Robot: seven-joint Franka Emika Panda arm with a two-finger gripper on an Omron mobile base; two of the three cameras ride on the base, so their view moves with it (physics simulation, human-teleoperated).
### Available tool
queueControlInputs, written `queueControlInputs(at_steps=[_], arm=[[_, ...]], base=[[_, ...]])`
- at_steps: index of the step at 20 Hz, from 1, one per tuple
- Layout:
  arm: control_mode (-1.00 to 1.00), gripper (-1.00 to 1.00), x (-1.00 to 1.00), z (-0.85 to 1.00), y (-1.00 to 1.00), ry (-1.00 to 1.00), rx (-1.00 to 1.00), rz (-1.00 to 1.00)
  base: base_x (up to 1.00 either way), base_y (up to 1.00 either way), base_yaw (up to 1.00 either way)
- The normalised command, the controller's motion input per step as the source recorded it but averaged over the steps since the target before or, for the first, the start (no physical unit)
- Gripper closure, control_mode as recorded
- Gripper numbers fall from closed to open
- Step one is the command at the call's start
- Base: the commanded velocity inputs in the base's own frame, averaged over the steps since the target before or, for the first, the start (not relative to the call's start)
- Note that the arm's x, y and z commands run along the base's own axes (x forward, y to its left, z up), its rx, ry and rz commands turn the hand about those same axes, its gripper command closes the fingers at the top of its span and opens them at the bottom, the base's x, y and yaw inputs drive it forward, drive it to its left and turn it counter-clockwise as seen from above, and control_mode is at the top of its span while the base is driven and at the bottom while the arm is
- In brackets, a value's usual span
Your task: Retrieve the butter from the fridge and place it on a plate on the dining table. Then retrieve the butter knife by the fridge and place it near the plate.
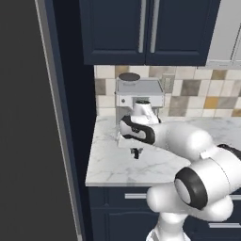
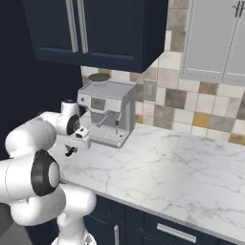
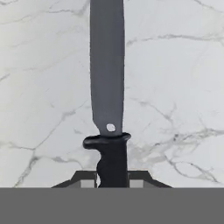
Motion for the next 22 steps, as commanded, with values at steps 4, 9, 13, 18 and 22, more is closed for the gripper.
queueControlInputs(at_steps=[4, 9, 13, 18, 22], arm=[[-1.0, 1.0, -0.53, 0.13, -0.45, -0.24, 0.0, 0.4], [-1.0, 1.0, -0.5, 0.23, -0.4, 0.0, -0.11, 0.16], [-1.0, 1.0, -0.14, 0.13, -0.09, 0.21, -0.17, -0.03], [-1.0, 1.0, 0.0, 0.42, -0.01, 0.16, -0.01, -0.01], [-1.0, 1.0, -0.16, 0.4, -0.01, 0.02, 0.0, 0.0]], base=[[0.0, 0.0, 0.0], [0.0, 0.0, 0.0], [0.0, 0.0, 0.0], [0.0, 0.0, 0.0], [0.0, 0.0, 0.0]])
